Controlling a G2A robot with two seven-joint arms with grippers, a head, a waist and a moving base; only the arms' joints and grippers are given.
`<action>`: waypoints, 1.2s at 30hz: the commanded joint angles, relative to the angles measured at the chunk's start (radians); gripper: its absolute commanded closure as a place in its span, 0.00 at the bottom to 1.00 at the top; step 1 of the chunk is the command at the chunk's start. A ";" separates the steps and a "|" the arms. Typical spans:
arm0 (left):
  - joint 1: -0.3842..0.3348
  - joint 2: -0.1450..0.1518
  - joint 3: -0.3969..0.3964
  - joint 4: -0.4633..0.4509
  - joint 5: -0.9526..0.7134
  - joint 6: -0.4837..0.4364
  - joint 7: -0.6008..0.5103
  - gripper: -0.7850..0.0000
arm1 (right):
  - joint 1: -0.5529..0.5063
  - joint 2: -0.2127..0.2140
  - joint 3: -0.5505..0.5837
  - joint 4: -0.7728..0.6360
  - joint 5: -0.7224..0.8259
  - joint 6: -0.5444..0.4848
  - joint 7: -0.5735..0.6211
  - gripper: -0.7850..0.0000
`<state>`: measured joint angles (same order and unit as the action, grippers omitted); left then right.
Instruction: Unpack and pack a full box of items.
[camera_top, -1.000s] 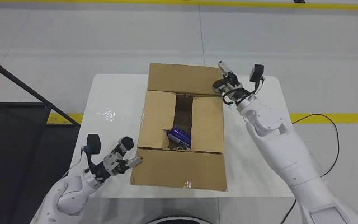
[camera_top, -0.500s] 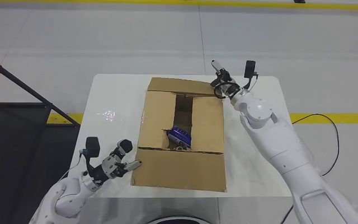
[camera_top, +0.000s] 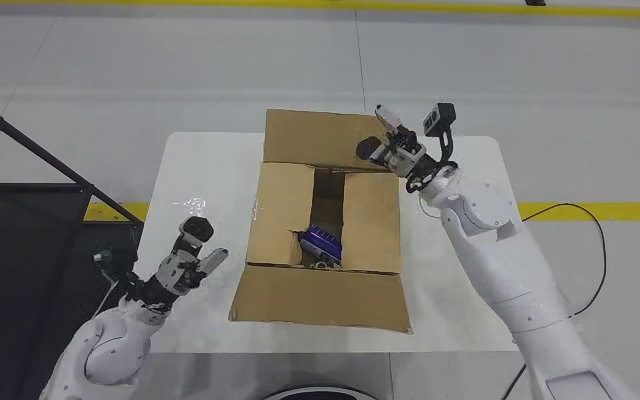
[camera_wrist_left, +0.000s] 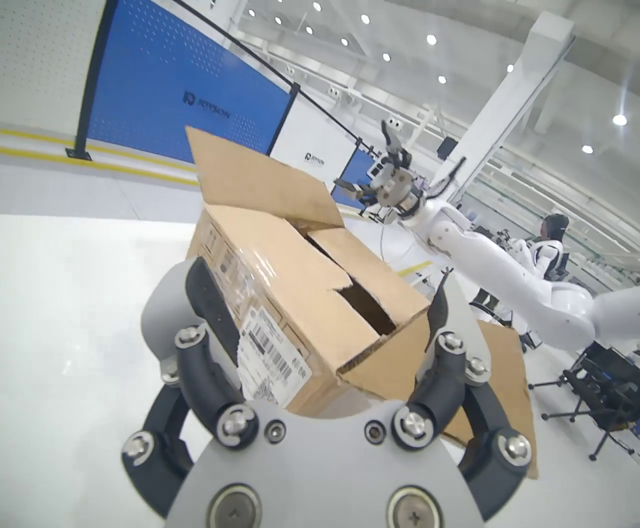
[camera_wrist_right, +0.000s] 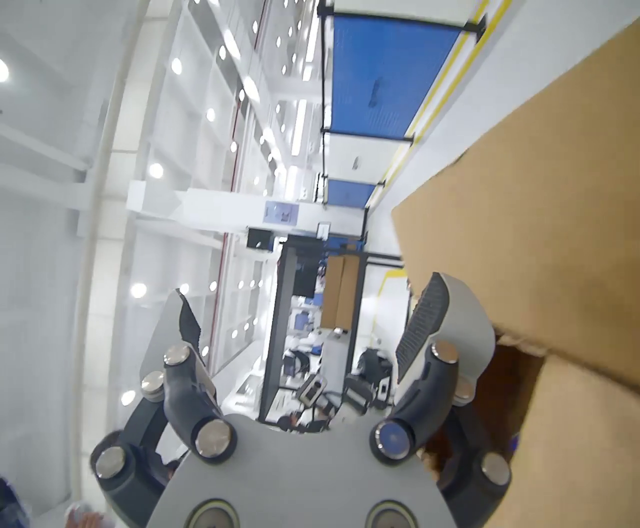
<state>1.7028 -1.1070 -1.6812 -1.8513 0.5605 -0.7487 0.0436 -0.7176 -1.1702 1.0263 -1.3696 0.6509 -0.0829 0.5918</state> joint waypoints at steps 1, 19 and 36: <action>-0.003 -0.002 -0.015 -0.013 0.003 0.038 0.031 0.00 | -0.025 0.006 0.014 -0.058 0.035 0.045 0.102 0.00; -0.048 -0.012 -0.111 0.026 -0.051 0.213 0.147 0.00 | -0.066 0.012 -0.018 -0.113 -0.051 0.141 0.160 0.00; -0.027 -0.021 -0.126 -0.007 -0.134 0.186 0.084 0.00 | -0.013 -0.050 -0.184 0.053 -0.091 0.125 0.169 0.00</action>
<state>1.6742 -1.1273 -1.8064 -1.8575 0.4281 -0.5582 0.1310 -0.7367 -1.2158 0.8523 -1.3281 0.5598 0.0444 0.7645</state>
